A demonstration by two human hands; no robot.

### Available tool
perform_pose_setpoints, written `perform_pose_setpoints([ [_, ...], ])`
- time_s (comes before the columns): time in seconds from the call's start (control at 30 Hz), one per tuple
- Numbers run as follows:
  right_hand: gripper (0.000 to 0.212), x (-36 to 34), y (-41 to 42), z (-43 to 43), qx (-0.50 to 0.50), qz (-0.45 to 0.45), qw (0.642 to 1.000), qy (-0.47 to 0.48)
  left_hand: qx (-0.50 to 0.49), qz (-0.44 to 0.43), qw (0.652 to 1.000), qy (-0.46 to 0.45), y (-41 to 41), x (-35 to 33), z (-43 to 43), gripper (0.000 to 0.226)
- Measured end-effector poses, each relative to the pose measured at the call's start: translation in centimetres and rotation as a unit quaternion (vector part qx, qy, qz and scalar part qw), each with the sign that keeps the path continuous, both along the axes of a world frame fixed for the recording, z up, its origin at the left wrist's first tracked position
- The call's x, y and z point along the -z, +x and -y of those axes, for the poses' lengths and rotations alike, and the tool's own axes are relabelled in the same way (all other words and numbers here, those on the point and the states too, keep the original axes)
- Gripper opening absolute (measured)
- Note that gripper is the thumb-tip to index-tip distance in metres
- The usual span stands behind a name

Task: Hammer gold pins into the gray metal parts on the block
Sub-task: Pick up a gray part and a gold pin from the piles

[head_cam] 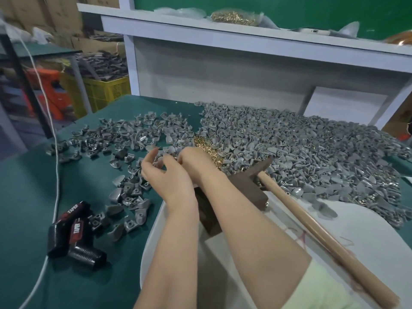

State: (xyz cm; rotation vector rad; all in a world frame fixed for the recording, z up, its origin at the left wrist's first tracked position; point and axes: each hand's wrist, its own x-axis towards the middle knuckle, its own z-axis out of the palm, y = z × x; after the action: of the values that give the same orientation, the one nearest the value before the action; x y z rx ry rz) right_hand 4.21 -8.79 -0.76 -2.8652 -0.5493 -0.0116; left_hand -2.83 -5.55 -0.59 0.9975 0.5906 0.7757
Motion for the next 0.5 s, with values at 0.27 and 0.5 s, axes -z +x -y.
perform_pose_setpoints([
  [0.27, 0.015, -3.1, -2.9, 6.3, 0.024, -0.022, 0.925, 0.379, 0.145, 0.008, 0.978, 0.149, -0.1, -0.1, 1.2, 0.020],
  [0.5, 0.018, -3.4, -4.9, 8.3, 0.022, 0.020, 0.917, 0.399, 0.198, 0.009, 0.955, 0.220, -0.5, -0.4, 1.9, 0.012],
])
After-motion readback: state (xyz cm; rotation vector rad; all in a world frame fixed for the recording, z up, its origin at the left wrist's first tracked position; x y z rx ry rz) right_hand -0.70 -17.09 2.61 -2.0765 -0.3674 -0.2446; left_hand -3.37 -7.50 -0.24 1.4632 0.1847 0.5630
